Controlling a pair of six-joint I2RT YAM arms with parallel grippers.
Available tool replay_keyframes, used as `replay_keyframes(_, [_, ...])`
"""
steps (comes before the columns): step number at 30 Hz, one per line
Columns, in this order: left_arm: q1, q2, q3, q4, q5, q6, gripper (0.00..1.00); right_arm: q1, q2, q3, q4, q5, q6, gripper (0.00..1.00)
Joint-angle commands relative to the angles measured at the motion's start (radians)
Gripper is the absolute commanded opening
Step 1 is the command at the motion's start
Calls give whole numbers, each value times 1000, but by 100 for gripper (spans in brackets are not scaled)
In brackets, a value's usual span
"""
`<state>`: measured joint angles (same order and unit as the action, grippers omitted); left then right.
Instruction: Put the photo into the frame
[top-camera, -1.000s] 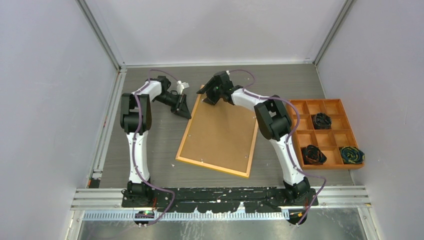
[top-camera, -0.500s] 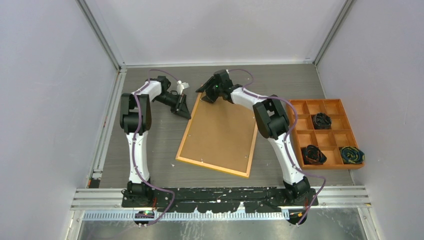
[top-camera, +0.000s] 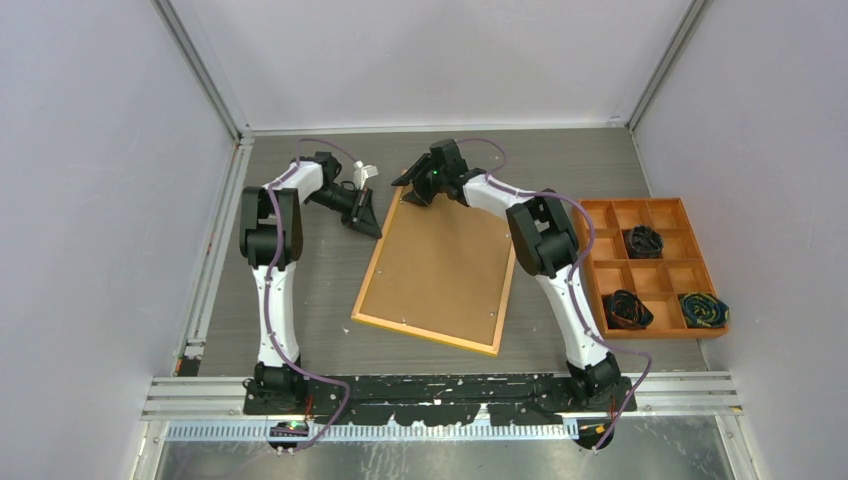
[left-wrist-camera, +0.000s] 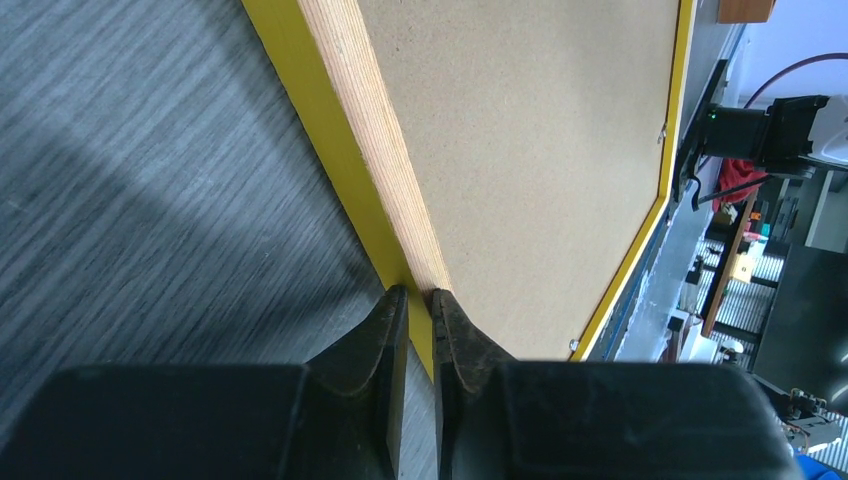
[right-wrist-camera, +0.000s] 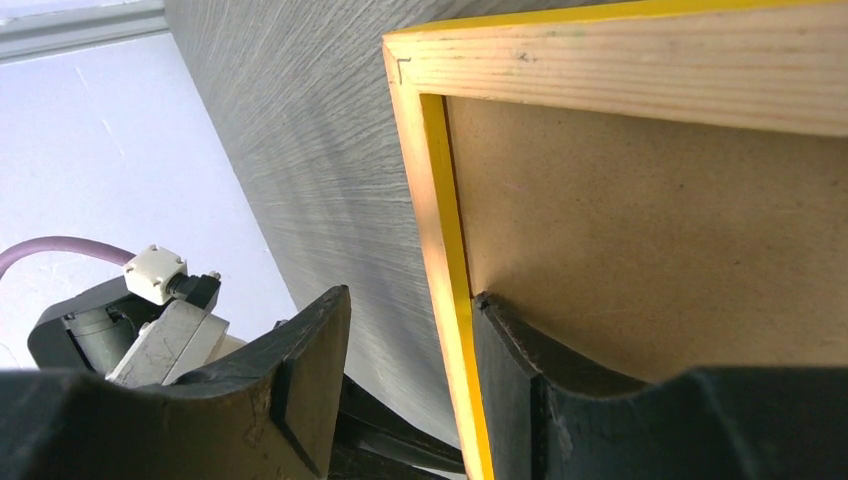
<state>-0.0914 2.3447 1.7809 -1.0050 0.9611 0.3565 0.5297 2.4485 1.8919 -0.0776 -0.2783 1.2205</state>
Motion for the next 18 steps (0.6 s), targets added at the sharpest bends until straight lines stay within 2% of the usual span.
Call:
replay_keyframes(1, [-10,-30,-23,-24,-50,41,14,12,7,58,-62,-67,-39,54])
replay_keyframes(8, [-10,-39,-35,-23,-57,46,13,-37,-30,77,-172,-11,-152,58])
replay_keyframes(18, [-10,-35,-35,-21,-59,44,13,-37,25,149,-232,-110,-203,59])
